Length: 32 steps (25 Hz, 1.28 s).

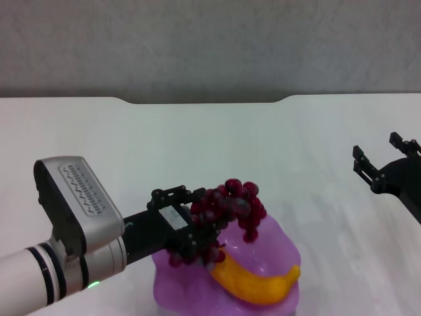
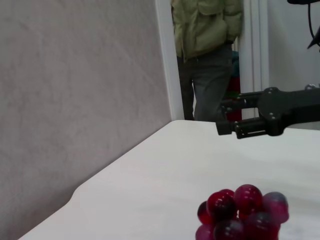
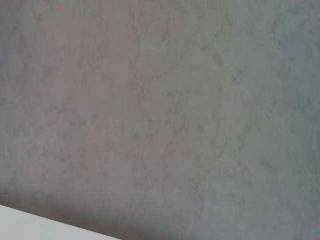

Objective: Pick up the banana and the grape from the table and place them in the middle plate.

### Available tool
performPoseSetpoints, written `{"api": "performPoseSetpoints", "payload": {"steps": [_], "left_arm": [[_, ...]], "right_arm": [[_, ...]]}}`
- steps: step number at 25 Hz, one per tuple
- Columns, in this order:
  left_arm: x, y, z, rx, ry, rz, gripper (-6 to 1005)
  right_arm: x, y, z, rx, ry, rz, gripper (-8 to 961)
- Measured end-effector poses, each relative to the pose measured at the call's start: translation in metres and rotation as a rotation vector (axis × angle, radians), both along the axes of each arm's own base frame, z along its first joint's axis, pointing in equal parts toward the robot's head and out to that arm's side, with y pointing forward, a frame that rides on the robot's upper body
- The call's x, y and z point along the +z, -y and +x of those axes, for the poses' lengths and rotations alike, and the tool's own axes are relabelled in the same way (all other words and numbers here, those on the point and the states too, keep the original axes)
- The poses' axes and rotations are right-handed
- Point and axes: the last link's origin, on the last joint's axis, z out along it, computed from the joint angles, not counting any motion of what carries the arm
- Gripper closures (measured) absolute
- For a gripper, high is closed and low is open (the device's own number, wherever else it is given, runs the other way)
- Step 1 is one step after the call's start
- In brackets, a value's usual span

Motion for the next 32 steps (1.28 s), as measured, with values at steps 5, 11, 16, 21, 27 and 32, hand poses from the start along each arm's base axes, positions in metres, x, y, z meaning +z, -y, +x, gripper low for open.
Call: {"api": "performPoseSetpoints", "payload": {"steps": [5, 11, 16, 21, 27, 32], "left_arm": [[-0.002, 0.002, -0.002, -0.013, -0.018, 0.005, 375], [0.007, 0.001, -0.001, 0.001, -0.003, 0.025, 299], [0.032, -0.01, 0.006, 0.046, 0.028, 0.142, 282], [0.053, -0.03, -0.002, 0.169, -0.005, 0.318, 275], [0.07, -0.052, -0.027, 0.342, -0.029, 0.488, 276], [0.085, -0.063, -0.039, 0.419, 0.005, 0.54, 277]], "right_arm": [[0.0, 0.0, 0.0, 0.0, 0.0, 0.0, 182], [-0.001, 0.001, 0.002, -0.01, 0.002, -0.004, 181], [-0.001, 0.002, 0.003, -0.012, 0.004, -0.004, 181], [-0.001, 0.001, 0.002, -0.009, 0.005, -0.006, 181], [-0.001, 0.0, 0.001, -0.007, 0.003, -0.004, 182], [-0.001, 0.0, 0.001, -0.007, 0.002, -0.004, 182]]}}
